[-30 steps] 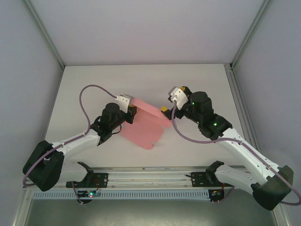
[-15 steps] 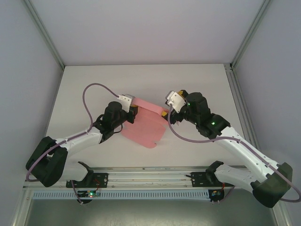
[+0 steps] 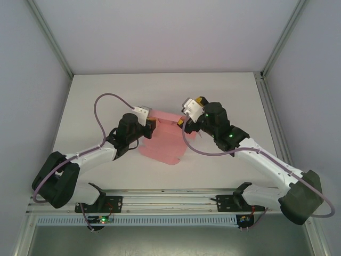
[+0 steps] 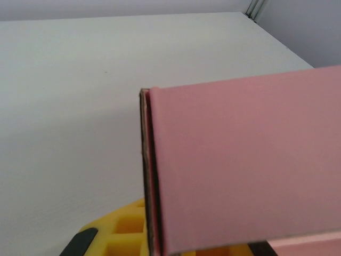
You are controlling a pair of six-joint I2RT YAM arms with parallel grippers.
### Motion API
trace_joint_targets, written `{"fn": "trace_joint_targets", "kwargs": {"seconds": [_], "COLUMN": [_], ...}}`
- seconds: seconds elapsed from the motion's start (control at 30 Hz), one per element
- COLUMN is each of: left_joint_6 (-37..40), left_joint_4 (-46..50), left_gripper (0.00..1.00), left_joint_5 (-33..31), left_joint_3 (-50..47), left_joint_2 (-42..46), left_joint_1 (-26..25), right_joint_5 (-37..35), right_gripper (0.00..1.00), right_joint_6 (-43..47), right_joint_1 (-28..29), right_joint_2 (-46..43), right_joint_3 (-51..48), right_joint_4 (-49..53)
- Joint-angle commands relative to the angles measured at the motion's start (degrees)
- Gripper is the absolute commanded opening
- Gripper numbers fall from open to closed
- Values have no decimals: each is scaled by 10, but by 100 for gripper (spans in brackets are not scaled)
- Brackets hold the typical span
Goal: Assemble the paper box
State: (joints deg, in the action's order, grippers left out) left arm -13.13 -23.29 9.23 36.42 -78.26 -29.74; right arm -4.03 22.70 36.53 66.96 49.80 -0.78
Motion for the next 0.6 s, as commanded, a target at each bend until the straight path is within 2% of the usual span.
{"fn": "trace_joint_targets", "kwargs": {"seconds": [0.0,0.07,0.23,0.47,0.57], "left_joint_6": [4,-1,-57,-150,-191], "left_joint_4": [-15,-15,0,-1,-19], "left_gripper": [0,0,0,0,0], "left_joint_5": [83,86,-2,-107,-124], "left_joint_3": [20,24,40,51,48], "left_joint_2": [-9,-16,-33,-39,-36], "left_joint_1": [-13,-13,-12,8,24], "right_joint_5": [-46,-89,-142,-83,-88], "right_gripper": [98,98,98,98,98], "right_joint_6": [-38,-41,-57,-147,-233], "right_joint_1": [19,27,30,26,15], "right_joint_2": [23,35,29,-85,-153], "right_joint_3": [-8,-4,13,-23,-70], "right_joint_4": [-115,-121,-95,-8,-14]}}
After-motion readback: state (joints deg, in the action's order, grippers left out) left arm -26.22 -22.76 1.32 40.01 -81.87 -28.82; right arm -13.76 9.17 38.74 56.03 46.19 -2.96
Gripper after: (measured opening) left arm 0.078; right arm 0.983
